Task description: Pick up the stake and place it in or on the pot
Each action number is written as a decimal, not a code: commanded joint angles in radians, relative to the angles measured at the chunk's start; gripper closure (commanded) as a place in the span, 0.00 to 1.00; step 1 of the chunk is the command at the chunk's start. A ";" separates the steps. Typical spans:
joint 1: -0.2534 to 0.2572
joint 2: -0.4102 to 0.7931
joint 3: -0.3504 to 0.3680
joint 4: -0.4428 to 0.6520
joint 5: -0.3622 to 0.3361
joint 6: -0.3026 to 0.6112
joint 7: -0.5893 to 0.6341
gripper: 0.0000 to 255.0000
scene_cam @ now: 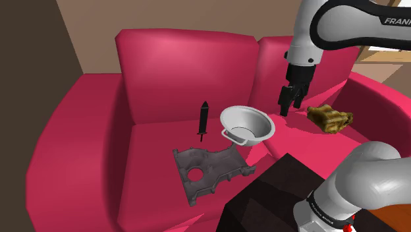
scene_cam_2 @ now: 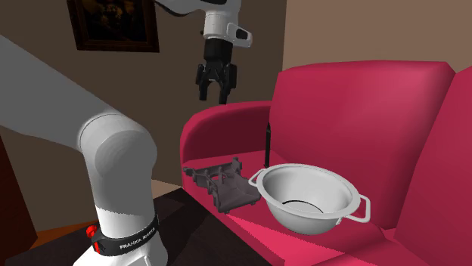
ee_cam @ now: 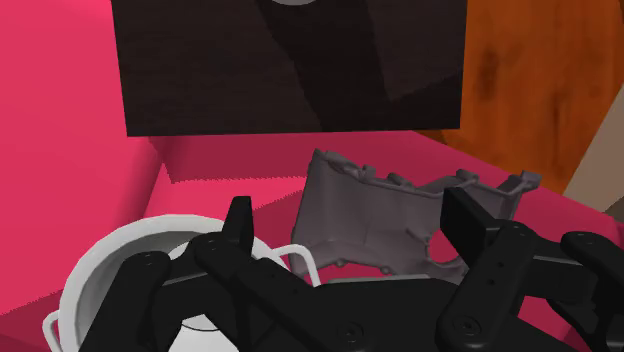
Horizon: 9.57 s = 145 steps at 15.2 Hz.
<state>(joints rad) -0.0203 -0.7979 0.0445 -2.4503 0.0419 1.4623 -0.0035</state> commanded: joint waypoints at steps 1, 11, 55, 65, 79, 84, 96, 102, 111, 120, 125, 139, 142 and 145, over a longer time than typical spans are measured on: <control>0.000 0.000 0.000 0.000 0.000 0.000 0.000 0.00; -0.006 0.016 0.274 -0.264 -0.031 0.613 0.275 0.00; -1.501 -0.157 1.693 0.155 -0.707 1.535 1.475 1.00; -1.460 -0.087 1.638 0.153 -0.721 1.492 1.420 1.00; -1.345 0.060 1.496 0.173 -0.738 1.376 1.283 1.00; -1.297 0.105 1.442 0.189 -0.737 1.332 1.233 1.00; -1.179 0.191 1.312 0.245 -0.721 1.224 1.109 1.00; -1.061 0.206 1.140 0.187 -0.728 1.247 1.037 1.00; -0.863 0.173 0.748 0.019 -0.723 1.378 0.833 1.00; -0.723 0.164 0.387 -0.058 -0.696 1.461 0.564 1.00; -0.743 0.166 0.362 -0.089 -0.714 1.510 0.555 1.00; -1.048 0.138 0.618 -0.196 -0.815 1.736 0.754 1.00; -1.134 0.119 0.694 -0.215 -0.818 1.794 0.791 1.00; -1.220 0.094 0.775 -0.234 -0.810 1.853 0.821 1.00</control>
<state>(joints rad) -1.2084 -0.6926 0.7895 -2.6750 -0.7711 3.2914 0.8054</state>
